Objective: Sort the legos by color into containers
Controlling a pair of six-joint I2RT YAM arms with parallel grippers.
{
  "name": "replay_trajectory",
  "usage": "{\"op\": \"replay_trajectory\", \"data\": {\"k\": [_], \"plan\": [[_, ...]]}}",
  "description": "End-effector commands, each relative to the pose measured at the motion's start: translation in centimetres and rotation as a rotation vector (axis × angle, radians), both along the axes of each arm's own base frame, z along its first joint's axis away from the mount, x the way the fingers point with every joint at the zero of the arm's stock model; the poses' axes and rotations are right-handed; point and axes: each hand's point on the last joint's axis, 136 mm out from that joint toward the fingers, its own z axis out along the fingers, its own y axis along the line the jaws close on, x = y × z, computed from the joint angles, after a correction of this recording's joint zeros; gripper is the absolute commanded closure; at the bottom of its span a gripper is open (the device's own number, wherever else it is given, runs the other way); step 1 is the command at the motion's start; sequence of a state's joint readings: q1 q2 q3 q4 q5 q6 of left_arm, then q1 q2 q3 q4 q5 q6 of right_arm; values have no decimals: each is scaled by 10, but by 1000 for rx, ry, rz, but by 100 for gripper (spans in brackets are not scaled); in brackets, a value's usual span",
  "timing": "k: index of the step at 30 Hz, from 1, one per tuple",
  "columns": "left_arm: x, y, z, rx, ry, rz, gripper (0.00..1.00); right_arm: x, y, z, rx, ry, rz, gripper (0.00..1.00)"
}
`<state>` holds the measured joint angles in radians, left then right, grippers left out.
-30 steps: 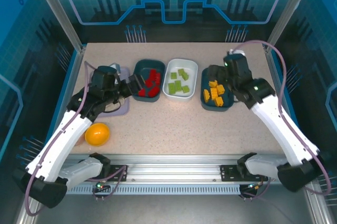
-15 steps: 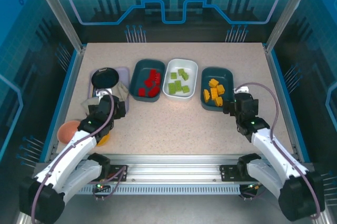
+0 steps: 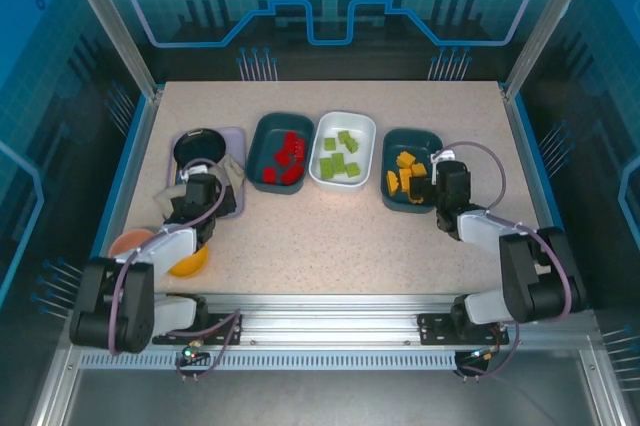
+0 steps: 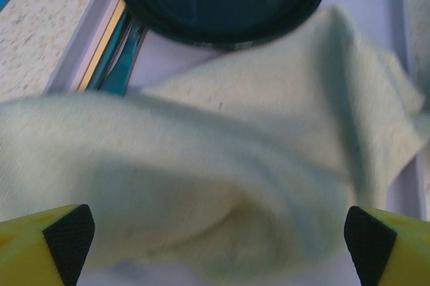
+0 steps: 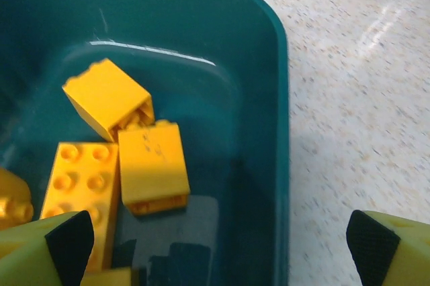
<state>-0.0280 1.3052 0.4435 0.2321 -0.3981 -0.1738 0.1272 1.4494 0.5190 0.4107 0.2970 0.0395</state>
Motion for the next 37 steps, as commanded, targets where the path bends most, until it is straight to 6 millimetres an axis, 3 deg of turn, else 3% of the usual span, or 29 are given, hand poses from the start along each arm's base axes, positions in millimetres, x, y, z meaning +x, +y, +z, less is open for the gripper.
{"op": "replay_trajectory", "data": {"k": [1,7,13,37], "plan": [[48,-9,42,-57,-226,-76,1,22,6,23,40,-137,73,0],[50,-14,39,-18,-310,-132,1,4,-3,20,74,-250,48,0],[54,-23,25,11,-300,-173,1,11,-5,19,58,-225,25,0],[55,-24,26,18,-304,-175,1,12,0,19,39,-222,35,0]]}}
